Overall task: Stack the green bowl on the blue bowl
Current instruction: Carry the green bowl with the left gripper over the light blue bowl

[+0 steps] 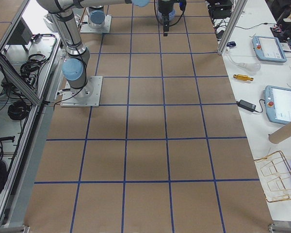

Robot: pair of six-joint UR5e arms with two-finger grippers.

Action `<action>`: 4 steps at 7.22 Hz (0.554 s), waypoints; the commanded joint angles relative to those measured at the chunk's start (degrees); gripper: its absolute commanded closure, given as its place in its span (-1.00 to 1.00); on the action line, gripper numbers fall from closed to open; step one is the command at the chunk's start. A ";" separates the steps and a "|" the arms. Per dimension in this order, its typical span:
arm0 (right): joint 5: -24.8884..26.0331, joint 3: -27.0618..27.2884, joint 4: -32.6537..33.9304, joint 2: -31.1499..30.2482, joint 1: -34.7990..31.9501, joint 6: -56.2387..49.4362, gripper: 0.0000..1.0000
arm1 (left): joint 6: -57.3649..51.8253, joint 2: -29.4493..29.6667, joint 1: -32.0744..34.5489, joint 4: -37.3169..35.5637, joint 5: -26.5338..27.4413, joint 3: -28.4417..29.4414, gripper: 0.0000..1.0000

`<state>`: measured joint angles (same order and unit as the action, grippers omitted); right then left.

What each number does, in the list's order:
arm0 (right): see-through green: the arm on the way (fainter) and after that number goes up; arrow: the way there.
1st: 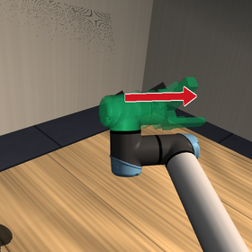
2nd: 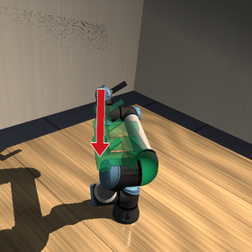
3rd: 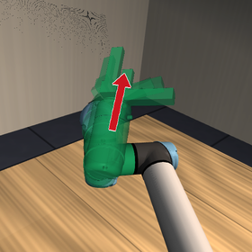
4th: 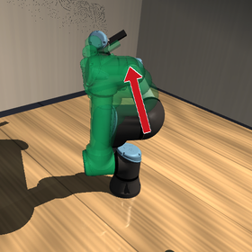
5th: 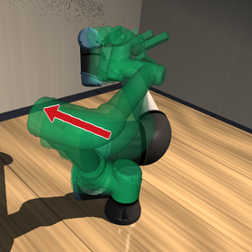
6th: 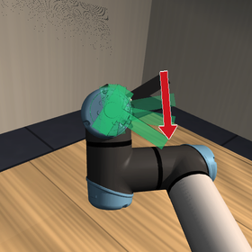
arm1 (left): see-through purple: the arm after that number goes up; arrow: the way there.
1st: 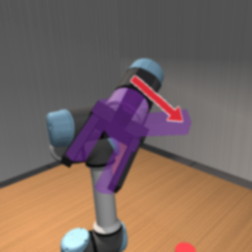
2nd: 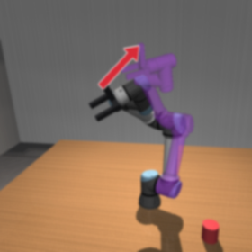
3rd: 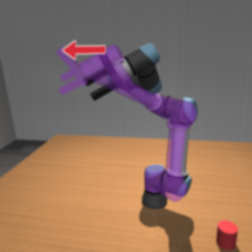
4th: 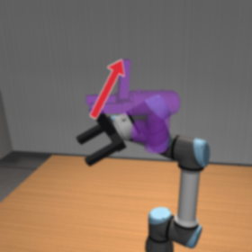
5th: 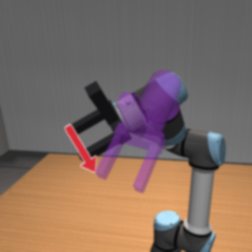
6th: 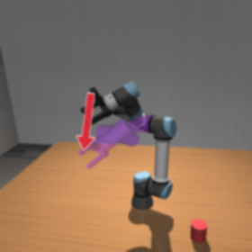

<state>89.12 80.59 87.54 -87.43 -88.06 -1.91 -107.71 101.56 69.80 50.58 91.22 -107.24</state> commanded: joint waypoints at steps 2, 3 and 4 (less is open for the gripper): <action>0.00 0.00 0.00 -0.02 0.00 -0.03 -1.00 | 0.84 1.36 0.69 -8.31 -0.17 -6.93 1.00; 0.09 0.00 0.00 -0.02 0.00 -0.03 -1.00 | 1.27 1.71 0.69 -8.22 -0.17 -6.75 0.41; 0.00 0.00 0.00 0.07 0.00 -0.11 -1.00 | 2.75 1.88 0.60 -7.96 0.44 -5.62 -0.99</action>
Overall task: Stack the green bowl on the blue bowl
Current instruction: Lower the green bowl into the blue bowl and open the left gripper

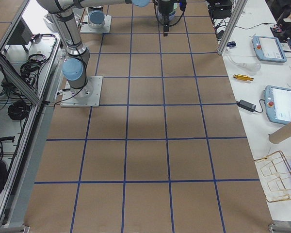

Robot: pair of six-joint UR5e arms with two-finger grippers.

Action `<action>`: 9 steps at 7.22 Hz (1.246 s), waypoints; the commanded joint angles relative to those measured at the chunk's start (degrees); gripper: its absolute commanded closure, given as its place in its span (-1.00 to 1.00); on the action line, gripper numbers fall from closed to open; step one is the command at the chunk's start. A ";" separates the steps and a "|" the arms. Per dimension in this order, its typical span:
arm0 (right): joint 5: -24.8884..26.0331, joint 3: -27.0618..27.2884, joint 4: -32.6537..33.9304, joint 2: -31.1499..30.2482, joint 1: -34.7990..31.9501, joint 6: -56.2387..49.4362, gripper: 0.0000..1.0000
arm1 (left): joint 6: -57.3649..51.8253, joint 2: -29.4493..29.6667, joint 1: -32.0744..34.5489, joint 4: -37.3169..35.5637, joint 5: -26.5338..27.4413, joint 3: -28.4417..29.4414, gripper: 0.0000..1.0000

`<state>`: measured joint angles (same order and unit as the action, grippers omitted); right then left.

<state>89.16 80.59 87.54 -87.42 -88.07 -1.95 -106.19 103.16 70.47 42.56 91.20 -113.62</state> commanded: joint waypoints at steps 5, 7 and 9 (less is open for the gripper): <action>0.05 0.00 0.00 -0.03 0.00 -0.07 -1.00 | 15.70 -9.53 0.81 28.20 -0.23 14.09 -1.00; 0.05 0.00 0.00 -0.03 0.00 0.02 -1.00 | 28.94 -14.02 1.86 39.40 -1.72 18.67 -1.00; -0.04 0.00 0.00 0.06 0.00 0.02 -1.00 | 49.30 -16.75 3.88 45.57 -1.72 19.57 -1.00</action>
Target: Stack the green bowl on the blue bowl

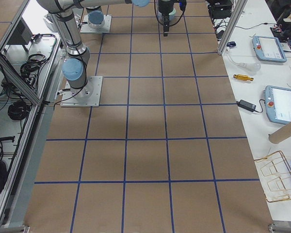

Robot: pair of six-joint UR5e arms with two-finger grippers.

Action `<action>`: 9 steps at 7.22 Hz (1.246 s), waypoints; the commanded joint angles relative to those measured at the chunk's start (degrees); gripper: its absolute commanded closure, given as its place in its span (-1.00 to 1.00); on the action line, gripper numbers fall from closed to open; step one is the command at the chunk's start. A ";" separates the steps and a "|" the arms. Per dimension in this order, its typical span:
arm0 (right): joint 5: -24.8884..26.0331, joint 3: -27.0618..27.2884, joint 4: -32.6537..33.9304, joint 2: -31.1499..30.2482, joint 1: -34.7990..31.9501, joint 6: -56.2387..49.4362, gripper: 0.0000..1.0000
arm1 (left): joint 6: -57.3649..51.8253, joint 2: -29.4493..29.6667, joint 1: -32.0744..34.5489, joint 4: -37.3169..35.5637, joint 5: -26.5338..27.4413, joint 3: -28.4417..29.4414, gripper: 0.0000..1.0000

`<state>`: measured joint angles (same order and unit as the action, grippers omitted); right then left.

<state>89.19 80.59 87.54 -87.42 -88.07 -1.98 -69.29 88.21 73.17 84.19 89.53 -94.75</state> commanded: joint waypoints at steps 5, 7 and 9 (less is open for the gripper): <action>-0.07 0.00 0.00 -0.03 0.00 0.05 -1.00 | 64.49 -0.75 16.46 4.32 -0.85 1.94 -1.00; -0.07 0.00 0.00 0.06 0.00 0.05 -1.00 | 70.50 -1.10 16.74 4.67 -3.14 2.03 -1.00; -0.07 0.00 0.00 -0.03 0.00 0.05 -1.00 | 70.35 -1.02 16.65 4.84 -2.88 2.03 -1.00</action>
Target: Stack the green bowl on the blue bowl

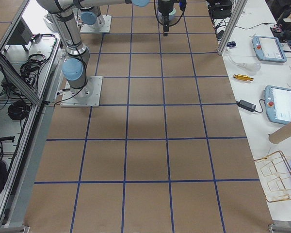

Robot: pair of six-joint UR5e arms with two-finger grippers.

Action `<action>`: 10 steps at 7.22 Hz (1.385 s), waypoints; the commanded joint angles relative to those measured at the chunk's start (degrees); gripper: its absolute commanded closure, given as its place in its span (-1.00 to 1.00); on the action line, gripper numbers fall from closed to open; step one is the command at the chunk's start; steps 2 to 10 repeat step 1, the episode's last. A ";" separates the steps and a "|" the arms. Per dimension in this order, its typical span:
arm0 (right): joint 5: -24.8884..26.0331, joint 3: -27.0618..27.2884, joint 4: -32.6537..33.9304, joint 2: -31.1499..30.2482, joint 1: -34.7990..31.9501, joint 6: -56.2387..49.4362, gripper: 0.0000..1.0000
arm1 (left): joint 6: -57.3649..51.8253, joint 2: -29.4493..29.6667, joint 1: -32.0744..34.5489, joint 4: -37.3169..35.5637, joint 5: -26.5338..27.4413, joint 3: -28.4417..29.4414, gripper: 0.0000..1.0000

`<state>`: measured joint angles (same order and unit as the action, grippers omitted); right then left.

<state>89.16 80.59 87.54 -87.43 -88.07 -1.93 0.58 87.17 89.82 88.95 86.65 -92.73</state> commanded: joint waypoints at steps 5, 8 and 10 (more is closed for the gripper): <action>-0.04 0.00 0.00 0.07 0.00 0.00 -1.00 | 0.21 0.02 0.00 0.08 0.01 0.01 -1.00; -0.04 0.00 0.00 0.07 0.00 0.00 -1.00 | 0.21 0.02 0.00 0.08 0.01 0.01 -1.00; -0.04 0.00 0.00 0.07 0.00 0.00 -1.00 | 0.21 0.02 0.00 0.08 0.01 0.01 -1.00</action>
